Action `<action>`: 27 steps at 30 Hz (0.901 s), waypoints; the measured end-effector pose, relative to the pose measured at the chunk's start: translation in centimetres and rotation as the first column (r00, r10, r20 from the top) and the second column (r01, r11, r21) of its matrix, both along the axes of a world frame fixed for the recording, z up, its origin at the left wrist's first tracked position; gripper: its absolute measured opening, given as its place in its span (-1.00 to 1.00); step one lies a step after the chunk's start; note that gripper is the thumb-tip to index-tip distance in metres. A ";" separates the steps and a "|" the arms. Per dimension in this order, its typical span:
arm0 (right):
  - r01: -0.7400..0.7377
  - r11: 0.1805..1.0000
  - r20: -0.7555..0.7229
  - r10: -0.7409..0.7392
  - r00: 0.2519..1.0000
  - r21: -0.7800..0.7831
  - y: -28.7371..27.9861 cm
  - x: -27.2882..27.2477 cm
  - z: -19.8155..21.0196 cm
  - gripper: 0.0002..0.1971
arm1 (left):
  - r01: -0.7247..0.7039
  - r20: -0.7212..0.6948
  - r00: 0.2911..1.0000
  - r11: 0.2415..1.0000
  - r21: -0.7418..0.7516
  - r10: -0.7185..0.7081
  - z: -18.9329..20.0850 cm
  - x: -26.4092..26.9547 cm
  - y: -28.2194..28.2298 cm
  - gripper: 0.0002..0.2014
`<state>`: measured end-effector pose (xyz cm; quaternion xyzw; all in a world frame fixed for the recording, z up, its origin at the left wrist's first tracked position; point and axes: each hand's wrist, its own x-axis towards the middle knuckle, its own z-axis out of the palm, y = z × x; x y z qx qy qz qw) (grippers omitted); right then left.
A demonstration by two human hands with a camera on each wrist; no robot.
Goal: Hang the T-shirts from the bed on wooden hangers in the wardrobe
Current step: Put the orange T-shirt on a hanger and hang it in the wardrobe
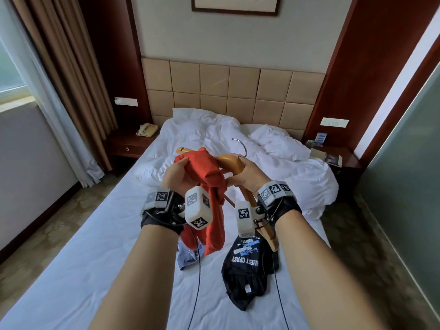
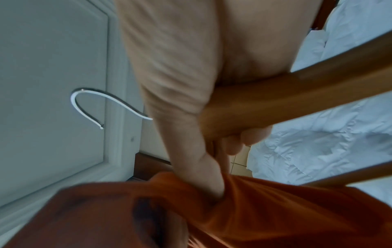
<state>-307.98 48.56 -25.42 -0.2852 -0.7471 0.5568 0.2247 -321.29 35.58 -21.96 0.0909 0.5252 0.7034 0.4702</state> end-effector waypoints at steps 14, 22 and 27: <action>-0.032 0.986 -0.143 0.008 0.990 -0.161 -3.2 -0.3 -5.6 -0.41 | -0.101 0.025 0.995 0.995 -0.015 0.101 -1.1 1.0 -1.2 -0.57; 0.225 0.934 -0.147 -0.273 0.951 -0.278 -1.9 0.8 -6.4 -0.65 | -0.224 0.161 0.961 0.975 -0.016 0.223 -3.4 0.1 0.7 -0.70; 0.279 0.898 -0.205 -0.360 0.910 -0.340 -0.9 2.2 -5.8 -0.79 | -0.219 0.332 0.916 0.974 -0.054 0.224 -7.4 0.8 1.2 -0.78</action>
